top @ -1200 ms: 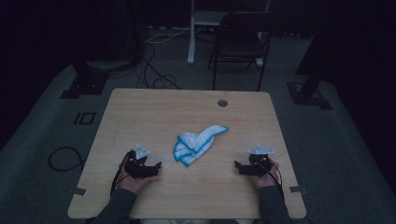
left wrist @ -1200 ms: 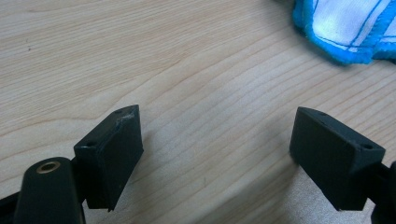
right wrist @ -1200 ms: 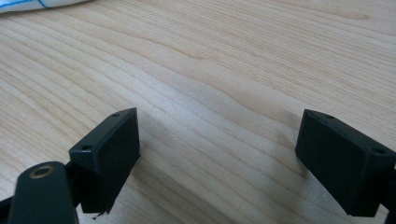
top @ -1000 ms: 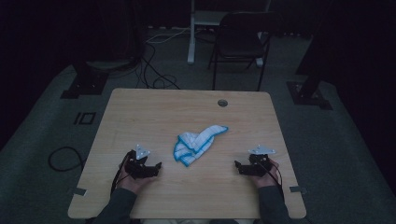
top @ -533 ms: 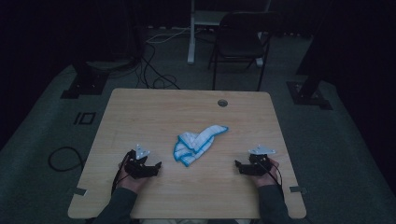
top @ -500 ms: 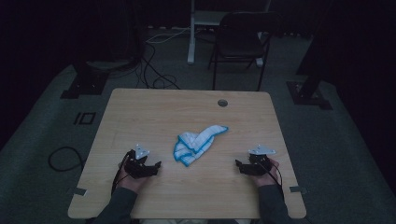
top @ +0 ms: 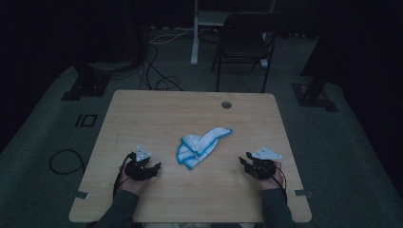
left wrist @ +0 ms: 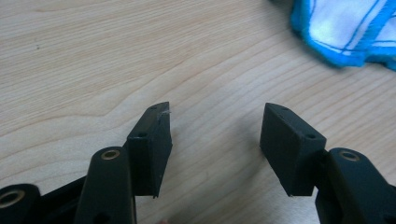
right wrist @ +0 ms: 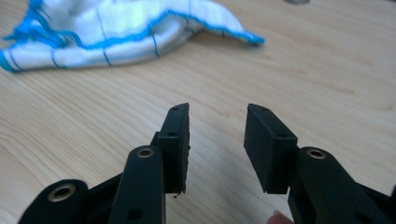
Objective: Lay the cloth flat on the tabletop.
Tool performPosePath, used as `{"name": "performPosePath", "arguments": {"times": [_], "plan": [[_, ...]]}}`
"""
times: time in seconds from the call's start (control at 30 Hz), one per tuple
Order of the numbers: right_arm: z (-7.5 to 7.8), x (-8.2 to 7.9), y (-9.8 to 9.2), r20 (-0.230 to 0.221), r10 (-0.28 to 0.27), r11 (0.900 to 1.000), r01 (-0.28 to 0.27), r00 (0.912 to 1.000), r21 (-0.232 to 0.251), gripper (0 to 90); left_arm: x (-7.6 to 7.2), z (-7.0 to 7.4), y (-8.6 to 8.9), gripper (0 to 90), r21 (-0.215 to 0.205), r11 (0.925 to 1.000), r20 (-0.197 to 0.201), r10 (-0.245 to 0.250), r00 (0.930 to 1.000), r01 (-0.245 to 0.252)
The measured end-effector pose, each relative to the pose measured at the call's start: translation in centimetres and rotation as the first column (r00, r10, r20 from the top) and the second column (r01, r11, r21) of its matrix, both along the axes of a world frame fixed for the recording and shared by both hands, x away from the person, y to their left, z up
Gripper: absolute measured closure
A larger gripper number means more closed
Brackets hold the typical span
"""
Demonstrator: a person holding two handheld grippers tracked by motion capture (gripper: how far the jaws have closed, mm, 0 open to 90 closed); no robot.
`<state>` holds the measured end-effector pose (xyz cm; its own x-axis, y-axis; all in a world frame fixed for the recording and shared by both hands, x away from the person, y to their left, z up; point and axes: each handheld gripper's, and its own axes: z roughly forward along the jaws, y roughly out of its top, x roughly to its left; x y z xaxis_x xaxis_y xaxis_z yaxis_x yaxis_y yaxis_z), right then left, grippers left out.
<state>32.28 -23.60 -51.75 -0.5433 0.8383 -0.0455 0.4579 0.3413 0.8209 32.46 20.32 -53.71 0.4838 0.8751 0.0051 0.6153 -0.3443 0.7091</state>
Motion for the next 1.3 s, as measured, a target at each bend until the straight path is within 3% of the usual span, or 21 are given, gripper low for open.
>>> {"name": "performPosePath", "arguments": {"times": [0.13,0.23,0.3,0.5,0.73,0.83,1.0,1.1,1.3], "plan": [[0.8,-0.1,0.5,0.018,0.01,1.0,-0.01,0.9998,0.003,59.2,-0.1,0.9,0.0,45.7,-0.037,0.9993,0.012,-0.01,0.9999,0.01],[1.4,-0.1,1.1,0.036,0.025,1.0,-0.025,0.999,-0.002,58.6,-0.1,1.6,-0.1,53.5,-0.062,0.9971,0.017,-0.042,0.999,0.043],[1.6,-0.1,1.2,0.041,0.03,1.0,-0.03,0.9987,-0.001,58.7,-0.1,2.0,-0.4,54.1,-0.074,0.9954,0.021,-0.06,0.998,0.061],[2.9,0.3,2.4,0.058,0.08,0.997,-0.081,0.9951,0.0,63.1,-0.1,2.8,-1.5,55.3,-0.086,0.9914,0.042,-0.095,0.9945,0.099],[3.4,0.5,3.3,0.077,0.097,0.995,-0.097,0.9923,-0.002,69.8,0.2,3.0,-2.9,53.8,-0.089,0.9886,0.055,-0.117,0.9916,0.122],[3.6,0.6,4.2,0.088,0.128,0.992,-0.128,0.9879,-0.007,72.1,0.3,3.0,-3.4,52.4,-0.099,0.9863,0.046,-0.128,0.9907,0.132],[3.7,0.8,5.2,0.096,0.143,0.99,-0.143,0.9851,-0.003,72.7,0.4,2.9,-4.0,51.0,-0.119,0.9821,0.044,-0.141,0.989,0.146],[3.7,1.0,6.3,0.114,0.168,0.985,-0.17,0.9792,0.004,71.4,0.4,2.8,-4.3,52.3,-0.11,0.9809,0.05,-0.155,0.9866,0.16],[3.5,1.4,7.7,0.107,0.193,0.981,-0.194,0.9755,0.005,70.7,0.3,2.6,-5.1,52.4,-0.106,0.977,0.058,-0.18,0.9819,0.185]]}}
